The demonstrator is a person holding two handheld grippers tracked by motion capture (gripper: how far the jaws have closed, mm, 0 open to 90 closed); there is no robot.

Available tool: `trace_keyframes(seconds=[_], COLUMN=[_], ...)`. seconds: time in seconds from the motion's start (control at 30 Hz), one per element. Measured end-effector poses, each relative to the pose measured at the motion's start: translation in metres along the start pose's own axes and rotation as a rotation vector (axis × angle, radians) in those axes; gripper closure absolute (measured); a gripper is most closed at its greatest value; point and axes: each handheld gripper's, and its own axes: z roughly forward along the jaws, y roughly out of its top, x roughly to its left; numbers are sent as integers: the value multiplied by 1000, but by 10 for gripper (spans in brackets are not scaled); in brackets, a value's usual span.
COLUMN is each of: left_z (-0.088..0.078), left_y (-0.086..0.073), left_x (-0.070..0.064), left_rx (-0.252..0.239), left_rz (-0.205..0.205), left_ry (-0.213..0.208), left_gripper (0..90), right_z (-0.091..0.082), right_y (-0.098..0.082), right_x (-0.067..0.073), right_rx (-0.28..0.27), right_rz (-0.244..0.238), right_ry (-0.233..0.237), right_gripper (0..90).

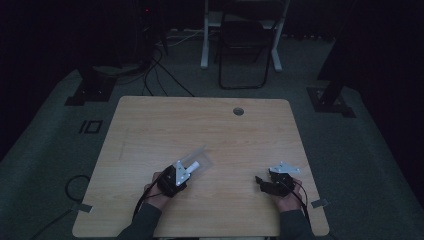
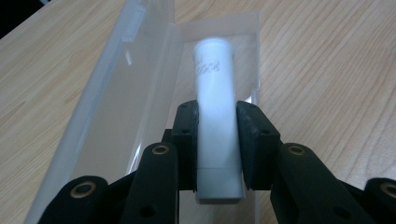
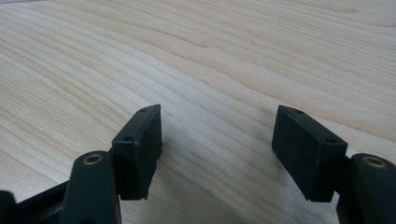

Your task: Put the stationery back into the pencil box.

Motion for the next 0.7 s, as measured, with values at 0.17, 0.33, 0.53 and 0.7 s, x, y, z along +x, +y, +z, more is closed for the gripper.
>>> trace_keyframes(seconds=[0.17,0.33,0.53,0.7], left_z=[2,3,4,4], left_y=[-1,-2,-2,-2], left_x=[-1,-2,-3,-3], left_rx=[7,14,21,25], left_rz=[9,18,32,36], left_ry=[6,16,34,47], left_gripper=[707,707,706,703], right_z=[0,0,0,0], right_y=[0,0,0,0], right_x=[0,0,0,0], right_rx=[0,0,0,0], right_rz=[0,0,0,0], right_ry=[0,0,0,0], right_gripper=[333,333,333,333])
